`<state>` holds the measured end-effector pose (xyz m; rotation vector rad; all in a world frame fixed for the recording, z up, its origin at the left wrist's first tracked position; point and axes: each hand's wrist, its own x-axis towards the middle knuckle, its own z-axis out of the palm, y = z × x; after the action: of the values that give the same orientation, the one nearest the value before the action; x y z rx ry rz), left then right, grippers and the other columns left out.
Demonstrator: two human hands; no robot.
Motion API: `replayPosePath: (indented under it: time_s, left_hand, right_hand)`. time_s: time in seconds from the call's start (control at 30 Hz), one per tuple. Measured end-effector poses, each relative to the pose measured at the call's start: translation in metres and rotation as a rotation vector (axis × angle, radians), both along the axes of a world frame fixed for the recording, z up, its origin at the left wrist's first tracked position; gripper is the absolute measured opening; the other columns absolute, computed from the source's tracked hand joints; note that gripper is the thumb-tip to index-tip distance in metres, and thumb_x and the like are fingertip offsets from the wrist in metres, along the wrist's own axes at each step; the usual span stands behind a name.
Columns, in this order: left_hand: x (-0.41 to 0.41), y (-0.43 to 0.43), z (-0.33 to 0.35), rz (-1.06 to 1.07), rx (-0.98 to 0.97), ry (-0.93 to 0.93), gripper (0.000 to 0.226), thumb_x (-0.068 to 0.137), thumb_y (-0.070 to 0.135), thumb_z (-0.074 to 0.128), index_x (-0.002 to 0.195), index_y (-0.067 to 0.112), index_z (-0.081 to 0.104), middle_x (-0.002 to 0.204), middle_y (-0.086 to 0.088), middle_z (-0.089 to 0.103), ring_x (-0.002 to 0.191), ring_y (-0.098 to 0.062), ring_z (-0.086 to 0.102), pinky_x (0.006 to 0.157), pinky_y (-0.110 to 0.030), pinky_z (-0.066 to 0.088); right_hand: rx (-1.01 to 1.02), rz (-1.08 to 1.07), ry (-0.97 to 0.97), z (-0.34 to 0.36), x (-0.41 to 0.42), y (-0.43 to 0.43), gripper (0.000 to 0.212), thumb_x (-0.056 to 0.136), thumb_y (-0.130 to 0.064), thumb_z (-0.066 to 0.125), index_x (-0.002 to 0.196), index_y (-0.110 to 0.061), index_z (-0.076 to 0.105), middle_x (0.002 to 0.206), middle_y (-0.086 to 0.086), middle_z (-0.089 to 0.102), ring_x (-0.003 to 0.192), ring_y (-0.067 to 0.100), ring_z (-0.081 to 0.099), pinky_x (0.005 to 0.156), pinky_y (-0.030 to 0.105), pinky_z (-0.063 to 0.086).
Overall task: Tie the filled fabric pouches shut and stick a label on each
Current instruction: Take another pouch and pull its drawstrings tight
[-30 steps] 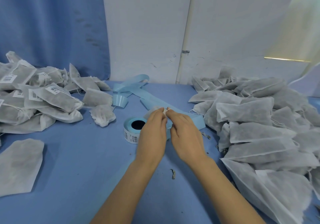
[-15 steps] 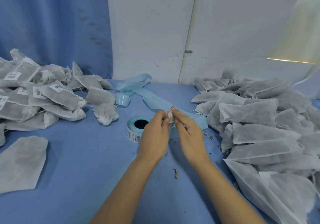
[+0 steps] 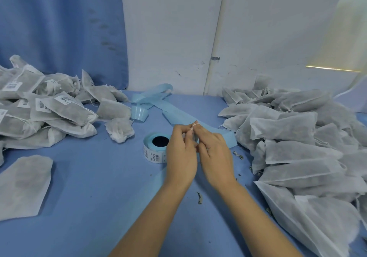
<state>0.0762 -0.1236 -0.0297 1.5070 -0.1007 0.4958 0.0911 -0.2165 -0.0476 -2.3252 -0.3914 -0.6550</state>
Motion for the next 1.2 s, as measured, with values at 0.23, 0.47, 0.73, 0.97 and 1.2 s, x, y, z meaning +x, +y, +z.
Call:
replayPosePath:
  time_s: [0.23, 0.47, 0.73, 0.97, 1.2]
  left_hand:
    - [0.001, 0.003, 0.001, 0.014, 0.116, -0.017, 0.025, 0.101, 0.011, 0.042, 0.085, 0.029, 0.048, 0.097, 0.006, 0.064, 0.092, 0.003, 0.062, 0.073, -0.005, 0.043]
    - [0.004, 0.012, -0.002, -0.024, 0.090, 0.076, 0.018, 0.101, 0.015, 0.042, 0.086, 0.024, 0.048, 0.086, 0.007, 0.065, 0.079, -0.003, 0.065, 0.075, -0.023, 0.052]
    - [0.015, 0.024, 0.004, -0.070, -0.036, 0.301, 0.020, 0.101, 0.022, 0.038, 0.083, 0.020, 0.047, 0.076, 0.006, 0.062, 0.046, -0.007, 0.056, 0.045, -0.020, 0.036]
    - [0.012, 0.025, 0.007, 0.030, 0.076, 0.177, 0.015, 0.100, 0.024, 0.045, 0.087, 0.018, 0.046, 0.085, -0.005, 0.063, 0.047, -0.010, 0.052, 0.041, -0.012, 0.039]
    - [0.011, 0.026, 0.012, 0.028, 0.023, 0.117, 0.012, 0.095, 0.015, 0.057, 0.089, 0.006, 0.054, 0.059, -0.004, 0.059, 0.034, -0.009, 0.049, 0.041, -0.017, 0.040]
  right_hand:
    - [0.453, 0.105, 0.115, 0.008, -0.010, 0.011, 0.047, 0.099, -0.008, 0.043, 0.116, -0.050, 0.055, 0.095, -0.052, 0.054, 0.099, -0.025, 0.050, 0.081, -0.003, 0.034]
    - [0.752, 0.213, 0.260, 0.014, -0.006, 0.005, 0.039, 0.097, -0.001, 0.043, 0.109, -0.028, 0.069, 0.104, -0.025, 0.069, 0.103, -0.014, 0.058, 0.082, 0.002, 0.040]
    - [0.806, 0.318, 0.341, 0.011, -0.008, 0.000, 0.034, 0.095, -0.002, 0.043, 0.107, -0.015, 0.072, 0.106, -0.011, 0.073, 0.106, -0.005, 0.060, 0.081, 0.002, 0.039]
    - [0.597, 0.297, 0.303, 0.017, -0.013, 0.006, 0.034, 0.092, -0.004, 0.049, 0.095, -0.029, 0.072, 0.106, -0.014, 0.069, 0.111, -0.005, 0.051, 0.083, 0.000, 0.034]
    - [0.101, 0.150, 0.078, 0.019, -0.013, 0.012, 0.048, 0.089, 0.008, 0.042, 0.117, -0.021, 0.068, 0.118, -0.014, 0.062, 0.113, 0.012, 0.038, 0.098, 0.014, 0.030]
